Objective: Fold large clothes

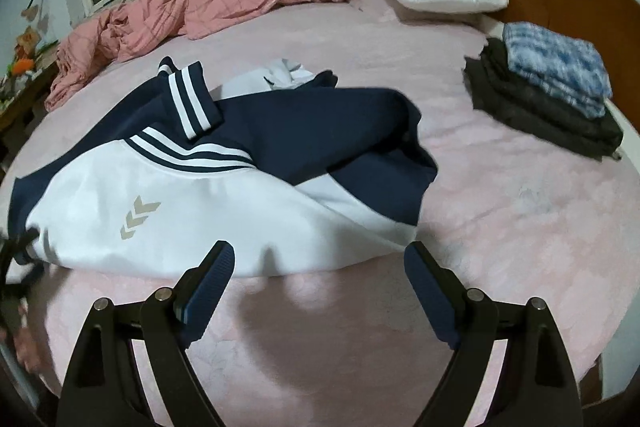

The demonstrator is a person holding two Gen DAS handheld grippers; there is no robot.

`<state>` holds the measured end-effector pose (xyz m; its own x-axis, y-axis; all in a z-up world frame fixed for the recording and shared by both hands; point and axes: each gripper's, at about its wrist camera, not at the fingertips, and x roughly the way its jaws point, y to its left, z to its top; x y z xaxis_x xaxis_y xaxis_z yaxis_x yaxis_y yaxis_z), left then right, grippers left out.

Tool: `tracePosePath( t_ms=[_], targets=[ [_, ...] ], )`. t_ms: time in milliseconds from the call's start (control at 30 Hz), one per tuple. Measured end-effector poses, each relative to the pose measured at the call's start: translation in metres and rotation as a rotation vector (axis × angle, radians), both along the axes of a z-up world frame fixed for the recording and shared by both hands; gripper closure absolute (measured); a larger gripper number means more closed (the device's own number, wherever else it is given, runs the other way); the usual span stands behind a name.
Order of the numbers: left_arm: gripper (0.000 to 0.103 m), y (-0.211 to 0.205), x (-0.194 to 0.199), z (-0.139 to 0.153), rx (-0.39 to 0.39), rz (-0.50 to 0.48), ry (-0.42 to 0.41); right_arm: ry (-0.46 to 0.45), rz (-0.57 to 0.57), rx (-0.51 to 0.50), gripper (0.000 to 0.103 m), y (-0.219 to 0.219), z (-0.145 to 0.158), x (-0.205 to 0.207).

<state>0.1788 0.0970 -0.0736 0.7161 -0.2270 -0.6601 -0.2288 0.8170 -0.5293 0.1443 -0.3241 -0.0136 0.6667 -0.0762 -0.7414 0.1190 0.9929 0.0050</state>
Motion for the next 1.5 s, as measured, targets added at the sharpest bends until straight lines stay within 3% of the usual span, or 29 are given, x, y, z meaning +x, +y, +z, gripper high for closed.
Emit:
tracePosePath(
  t_ms=[100,133,167,367,467,533,567,633,700,767,800,867,967,1000,1133,1200,1233,1267,1333,1400,1500],
  targets=[
    [0.037,-0.004,0.022,0.002,0.060,0.041,-0.030,-0.012,0.003,-0.027,0.015,-0.003,-0.001,0.000],
    [0.060,-0.007,0.027,0.006,0.088,0.041,-0.042,-0.011,0.003,-0.022,0.015,-0.007,-0.002,0.000],
    [0.074,-0.011,0.030,0.013,0.127,0.033,-0.064,-0.009,0.002,-0.016,0.015,-0.010,-0.003,0.000],
    [0.082,-0.078,0.026,0.102,0.278,-0.086,-0.347,0.011,-0.063,0.043,0.015,-0.035,-0.018,0.003],
    [0.082,-0.162,0.026,0.142,0.373,-0.271,-0.481,0.020,-0.120,0.097,0.015,-0.055,-0.023,0.000],
    [0.082,-0.234,0.031,0.148,0.403,-0.412,-0.484,0.007,-0.154,0.109,0.015,-0.068,-0.020,-0.005],
    [0.082,-0.266,0.039,0.143,0.401,-0.479,-0.450,-0.005,-0.169,0.102,0.015,-0.073,-0.017,-0.008],
    [0.079,-0.336,0.058,0.112,0.441,-0.644,-0.299,-0.041,-0.210,0.058,0.015,-0.083,-0.008,-0.015],
    [0.075,-0.373,0.066,0.075,0.463,-0.704,-0.165,-0.072,-0.251,-0.001,0.015,-0.093,0.001,-0.021],
    [0.069,-0.377,0.048,0.058,0.442,-0.742,-0.181,-0.092,-0.273,-0.031,0.015,-0.101,0.007,-0.026],
    [0.067,-0.371,0.035,0.057,0.406,-0.758,-0.219,-0.104,-0.281,-0.038,0.015,-0.105,0.010,-0.029],
    [0.043,-0.352,0.012,0.066,0.342,-0.757,-0.275,-0.125,-0.286,-0.032,0.015,-0.113,0.015,-0.033],
    [0.034,-0.310,-0.020,0.090,0.333,-0.704,-0.378,-0.150,-0.271,0.020,0.015,-0.117,0.020,-0.032],
    [0.034,-0.295,-0.024,0.099,0.342,-0.665,-0.394,-0.154,-0.260,0.036,0.015,-0.116,0.021,-0.031],
    [0.010,-0.243,-0.007,0.120,0.314,-0.536,-0.382,-0.160,-0.179,0.145,0.015,-0.108,0.026,-0.021],
    [0.001,-0.225,0.012,0.118,0.318,-0.472,-0.325,-0.151,-0.129,0.221,0.011,-0.107,0.028,-0.008],
    [0.001,-0.217,0.024,0.114,0.309,-0.460,-0.272,-0.131,-0.111,0.253,0.002,-0.107,0.028,0.000],
    [0.001,-0.209,0.035,0.108,0.285,-0.459,-0.229,-0.108,-0.091,0.285,0.000,-0.107,0.028,0.009],
    [0.001,-0.201,0.057,0.097,0.231,-0.463,-0.155,-0.068,-0.044,0.344,0.000,-0.107,0.024,0.037],
    [0.001,-0.199,0.072,0.086,0.225,-0.461,-0.090,-0.018,-0.041,0.380,0.000,-0.108,0.016,0.063],
    [0.001,-0.208,0.092,0.061,0.183,-0.497,0.015,0.157,-0.024,0.491,0.000,-0.110,-0.020,0.106]
  ],
)
